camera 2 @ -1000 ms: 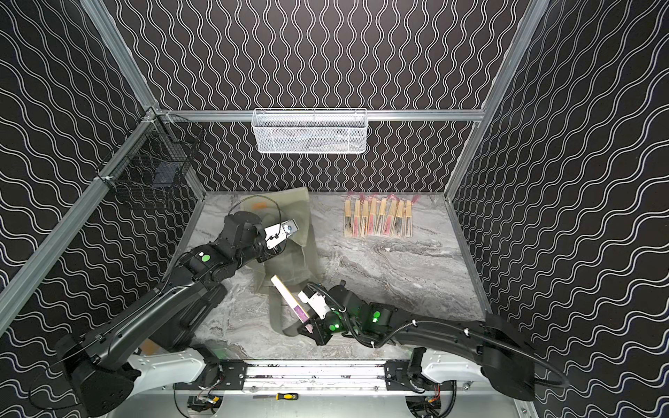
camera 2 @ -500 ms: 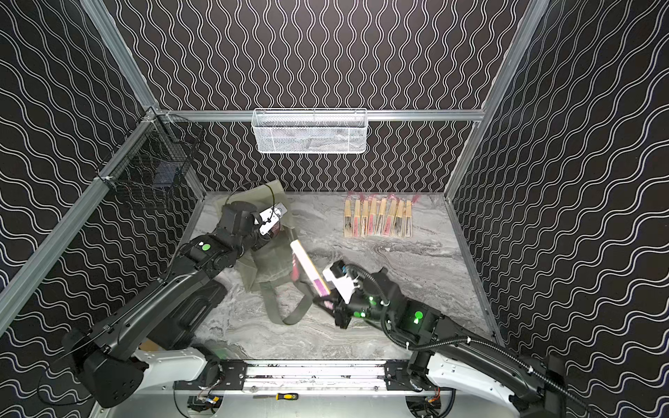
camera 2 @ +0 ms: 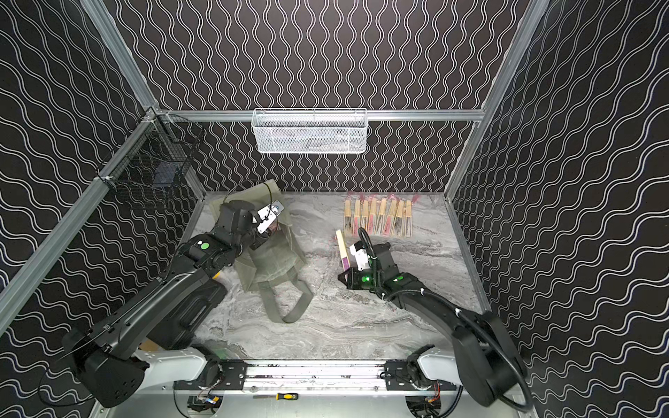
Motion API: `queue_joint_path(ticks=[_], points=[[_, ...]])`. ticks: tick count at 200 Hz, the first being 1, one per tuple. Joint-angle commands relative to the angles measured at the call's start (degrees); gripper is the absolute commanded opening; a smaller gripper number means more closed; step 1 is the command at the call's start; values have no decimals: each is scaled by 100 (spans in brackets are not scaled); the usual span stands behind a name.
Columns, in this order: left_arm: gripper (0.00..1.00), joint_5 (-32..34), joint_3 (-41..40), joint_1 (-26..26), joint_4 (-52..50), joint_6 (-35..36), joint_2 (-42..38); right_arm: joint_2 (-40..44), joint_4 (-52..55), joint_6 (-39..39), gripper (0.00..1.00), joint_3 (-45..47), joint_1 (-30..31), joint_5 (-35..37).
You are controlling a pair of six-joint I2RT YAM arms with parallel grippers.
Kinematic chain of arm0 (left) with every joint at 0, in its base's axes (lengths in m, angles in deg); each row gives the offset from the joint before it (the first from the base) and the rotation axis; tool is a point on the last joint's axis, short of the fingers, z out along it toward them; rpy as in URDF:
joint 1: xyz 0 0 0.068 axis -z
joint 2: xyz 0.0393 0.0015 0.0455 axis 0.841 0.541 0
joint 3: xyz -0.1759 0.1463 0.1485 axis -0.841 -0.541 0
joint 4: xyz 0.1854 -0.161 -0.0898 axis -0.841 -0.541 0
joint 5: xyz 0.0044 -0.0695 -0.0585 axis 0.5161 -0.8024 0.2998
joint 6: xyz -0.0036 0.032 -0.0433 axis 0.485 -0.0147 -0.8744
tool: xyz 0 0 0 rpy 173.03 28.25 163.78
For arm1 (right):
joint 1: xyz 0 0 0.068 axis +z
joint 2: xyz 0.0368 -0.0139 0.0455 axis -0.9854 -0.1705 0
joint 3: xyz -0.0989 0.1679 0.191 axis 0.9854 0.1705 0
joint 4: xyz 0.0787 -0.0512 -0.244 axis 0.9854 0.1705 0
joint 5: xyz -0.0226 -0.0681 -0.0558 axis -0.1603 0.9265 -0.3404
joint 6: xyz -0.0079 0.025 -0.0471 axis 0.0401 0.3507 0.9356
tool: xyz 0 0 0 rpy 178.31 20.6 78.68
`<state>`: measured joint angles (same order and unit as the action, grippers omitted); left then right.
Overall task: Take out the folding fans from the tote bags
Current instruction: Place the folding fan at the center of the board.
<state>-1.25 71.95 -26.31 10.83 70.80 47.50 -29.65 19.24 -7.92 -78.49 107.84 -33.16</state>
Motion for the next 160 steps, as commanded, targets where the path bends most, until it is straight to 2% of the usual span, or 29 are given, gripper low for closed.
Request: queue_joint_path(ticks=[1,19,29,61,82,102,160], points=[[0,-135,-12,-12,222,-101,-26,-306,-310,-177,4,37,-138,-41],[0,-266,-24,-17,176,-110,-34,-550,-359,-172,5,27,-234,-122],[0,-347,-38,-16,167,-110,-11,-694,-260,-147,5,-111,-480,-136],[0,-396,-54,-19,175,-91,1,-1154,170,57,5,-1025,-616,-79],[0,-440,-82,-22,199,-75,-22,-1102,210,139,5,-1431,-674,175],[0,-450,-77,-19,185,-67,-32,-1082,87,116,5,-1347,-672,414],[0,-545,-87,-26,167,-66,-62,-1582,-667,-361,5,-387,-674,-328]])
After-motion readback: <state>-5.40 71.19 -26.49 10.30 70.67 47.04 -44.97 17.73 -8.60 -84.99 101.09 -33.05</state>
